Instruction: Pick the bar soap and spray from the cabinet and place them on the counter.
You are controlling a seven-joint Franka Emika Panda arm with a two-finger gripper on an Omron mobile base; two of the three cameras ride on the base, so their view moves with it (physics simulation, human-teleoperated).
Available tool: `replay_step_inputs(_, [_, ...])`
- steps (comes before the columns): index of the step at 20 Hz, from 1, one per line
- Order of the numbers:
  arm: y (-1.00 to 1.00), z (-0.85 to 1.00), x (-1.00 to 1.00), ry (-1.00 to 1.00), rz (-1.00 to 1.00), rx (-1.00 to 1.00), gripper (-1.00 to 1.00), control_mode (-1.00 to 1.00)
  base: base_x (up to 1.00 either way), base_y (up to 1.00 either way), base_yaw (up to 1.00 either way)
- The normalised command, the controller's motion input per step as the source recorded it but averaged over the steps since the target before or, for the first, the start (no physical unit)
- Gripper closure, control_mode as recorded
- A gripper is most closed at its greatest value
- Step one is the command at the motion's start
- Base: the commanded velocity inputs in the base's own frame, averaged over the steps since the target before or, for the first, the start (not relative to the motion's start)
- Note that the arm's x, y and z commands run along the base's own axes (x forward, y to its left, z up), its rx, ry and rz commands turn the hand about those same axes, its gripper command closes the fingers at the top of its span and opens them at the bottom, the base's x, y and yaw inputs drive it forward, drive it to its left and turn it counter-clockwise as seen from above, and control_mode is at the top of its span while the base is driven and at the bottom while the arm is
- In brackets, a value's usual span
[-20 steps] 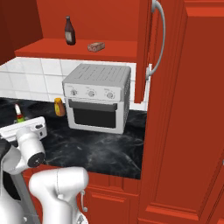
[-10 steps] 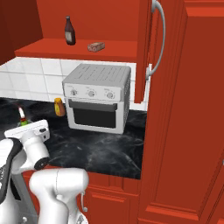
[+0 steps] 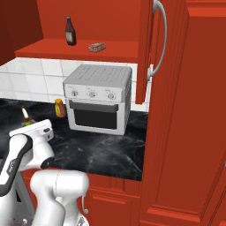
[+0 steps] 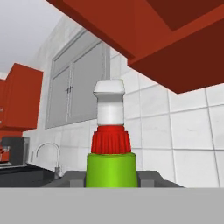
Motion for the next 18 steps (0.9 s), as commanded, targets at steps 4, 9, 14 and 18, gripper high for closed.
replay_step_inputs(4, [0.0,-0.24,0.23,0.0,0.01,0.0,1.0,-1.0,0.0,0.0,0.0])
replay_step_inputs(9, [0.0,-0.29,0.17,0.0,0.0,0.0,1.0,-1.0,0.0,0.0,0.0])
replay_step_inputs(14, [0.0,-0.36,0.13,0.0,0.01,0.0,1.0,-1.0,0.0,0.0,0.0])
replay_step_inputs(18, [0.0,-0.33,0.15,0.0,0.01,0.0,1.0,-1.0,0.0,0.0,0.0])
